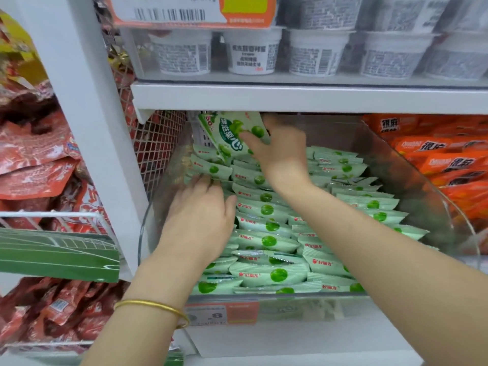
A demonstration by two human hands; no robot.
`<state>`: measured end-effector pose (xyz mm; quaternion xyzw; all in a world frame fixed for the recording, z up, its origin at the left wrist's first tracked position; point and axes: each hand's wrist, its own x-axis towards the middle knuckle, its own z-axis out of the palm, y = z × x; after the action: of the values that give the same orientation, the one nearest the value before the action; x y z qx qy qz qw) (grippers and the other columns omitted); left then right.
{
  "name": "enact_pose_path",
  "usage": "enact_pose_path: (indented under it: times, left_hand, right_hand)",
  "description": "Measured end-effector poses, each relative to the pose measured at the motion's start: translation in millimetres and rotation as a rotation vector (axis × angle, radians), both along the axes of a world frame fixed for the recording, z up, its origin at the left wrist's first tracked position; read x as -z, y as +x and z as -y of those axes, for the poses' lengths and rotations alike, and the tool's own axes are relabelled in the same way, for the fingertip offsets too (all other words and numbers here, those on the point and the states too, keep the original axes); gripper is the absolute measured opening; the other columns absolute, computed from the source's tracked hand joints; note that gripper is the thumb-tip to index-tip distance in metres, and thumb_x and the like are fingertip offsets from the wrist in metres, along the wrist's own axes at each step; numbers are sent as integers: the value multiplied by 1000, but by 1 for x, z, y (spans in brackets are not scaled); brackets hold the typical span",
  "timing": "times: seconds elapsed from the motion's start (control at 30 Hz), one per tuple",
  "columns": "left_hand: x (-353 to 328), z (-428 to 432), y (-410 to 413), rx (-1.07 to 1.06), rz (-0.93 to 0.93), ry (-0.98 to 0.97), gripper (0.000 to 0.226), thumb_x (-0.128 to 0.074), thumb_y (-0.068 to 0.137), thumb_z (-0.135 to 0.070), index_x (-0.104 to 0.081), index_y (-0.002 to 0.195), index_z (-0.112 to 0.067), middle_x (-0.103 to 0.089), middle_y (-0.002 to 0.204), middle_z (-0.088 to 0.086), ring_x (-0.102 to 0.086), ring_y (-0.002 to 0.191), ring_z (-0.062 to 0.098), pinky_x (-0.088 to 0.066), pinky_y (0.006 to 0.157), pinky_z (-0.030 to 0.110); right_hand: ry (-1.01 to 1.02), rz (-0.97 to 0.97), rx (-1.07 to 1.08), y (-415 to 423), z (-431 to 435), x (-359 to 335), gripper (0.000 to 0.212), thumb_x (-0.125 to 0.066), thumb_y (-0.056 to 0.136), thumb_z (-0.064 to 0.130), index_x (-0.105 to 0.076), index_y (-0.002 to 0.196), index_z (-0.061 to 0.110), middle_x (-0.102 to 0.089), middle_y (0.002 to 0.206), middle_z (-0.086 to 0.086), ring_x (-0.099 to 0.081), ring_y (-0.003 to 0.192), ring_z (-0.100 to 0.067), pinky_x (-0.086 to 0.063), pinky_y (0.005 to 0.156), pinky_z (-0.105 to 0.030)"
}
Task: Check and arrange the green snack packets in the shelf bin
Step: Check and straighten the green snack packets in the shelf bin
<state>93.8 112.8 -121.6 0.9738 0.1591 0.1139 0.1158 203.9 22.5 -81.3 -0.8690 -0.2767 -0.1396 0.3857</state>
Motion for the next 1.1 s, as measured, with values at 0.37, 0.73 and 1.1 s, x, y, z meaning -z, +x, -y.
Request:
enact_pose_path:
  times: [0.37, 0.73, 1.1]
  left_hand:
    - [-7, 0, -8, -34, -39, -49, 38, -34, 99, -32, -51, 123, -8, -43, 137, 8, -37, 127, 26, -30, 103, 35]
    - [-11, 3, -10, -71, -19, -128, 33, -41, 97, -27, -50, 119, -5, -36, 142, 10, -31, 132, 27, -29, 106, 36]
    - [-13, 5, -10, -74, -28, -131, 35, -39, 98, -26, -47, 126, -6, -35, 141, 10, -29, 133, 27, -27, 108, 36]
  right_hand:
    - [-594, 214, -179, 21, -50, -3, 12, -56, 92, 15, -56, 104, 12, -57, 100, -7, -56, 95, -26, -39, 69, -28]
    - [-453, 301, -314, 15, -38, 12, 25, -62, 88, 27, -48, 105, 15, -59, 101, -3, -52, 83, -22, -41, 67, -30]
    - [-612, 215, -370, 23, -47, 19, 14, -60, 88, 17, -48, 81, 17, -55, 97, -3, -50, 86, -21, -39, 69, -31]
